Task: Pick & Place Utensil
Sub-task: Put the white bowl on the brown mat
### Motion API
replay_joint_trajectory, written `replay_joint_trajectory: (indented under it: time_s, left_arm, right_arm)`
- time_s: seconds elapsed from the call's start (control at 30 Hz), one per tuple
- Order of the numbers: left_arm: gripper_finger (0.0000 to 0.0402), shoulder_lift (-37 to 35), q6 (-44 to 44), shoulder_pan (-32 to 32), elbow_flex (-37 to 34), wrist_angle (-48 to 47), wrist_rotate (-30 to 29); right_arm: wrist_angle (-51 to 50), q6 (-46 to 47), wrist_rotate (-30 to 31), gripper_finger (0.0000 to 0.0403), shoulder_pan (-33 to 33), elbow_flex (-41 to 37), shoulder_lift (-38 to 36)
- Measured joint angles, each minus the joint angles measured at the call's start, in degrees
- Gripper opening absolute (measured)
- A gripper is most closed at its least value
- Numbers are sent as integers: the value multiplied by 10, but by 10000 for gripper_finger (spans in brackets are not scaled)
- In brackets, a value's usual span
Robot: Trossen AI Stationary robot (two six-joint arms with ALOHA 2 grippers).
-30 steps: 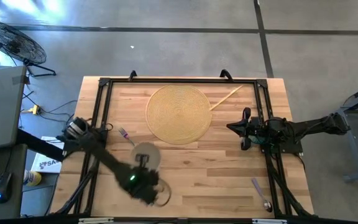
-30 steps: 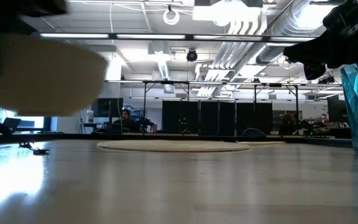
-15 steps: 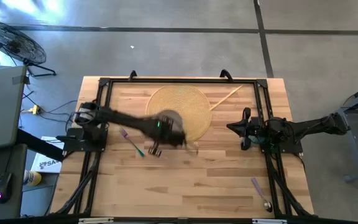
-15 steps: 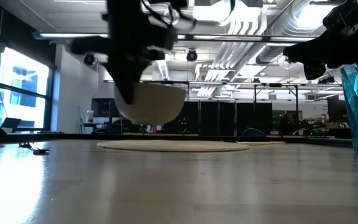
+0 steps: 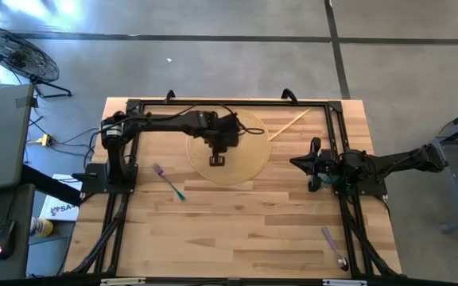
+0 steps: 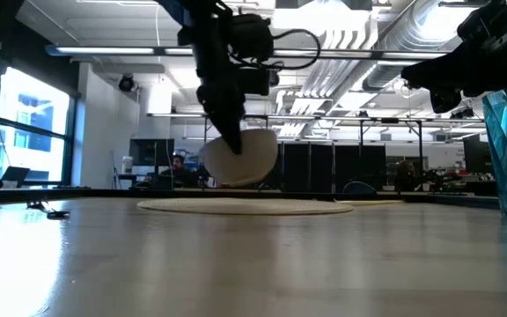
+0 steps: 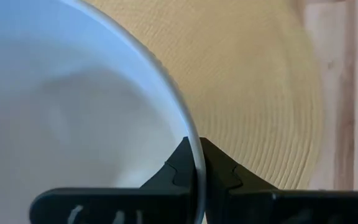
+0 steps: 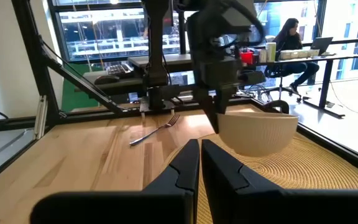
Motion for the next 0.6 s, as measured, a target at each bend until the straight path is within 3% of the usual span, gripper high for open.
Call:
replay_joint_trajectory:
  time_s: [0.4,0.6]
  left_arm:
    - [3,50,49,-14,-3,17,-82]
    - [3,77,46,-9,-1,30,-72]
  right_arm:
    - [-4,0,0,12,0,0,2]
    - [-13,0,1,12,0,0,8]
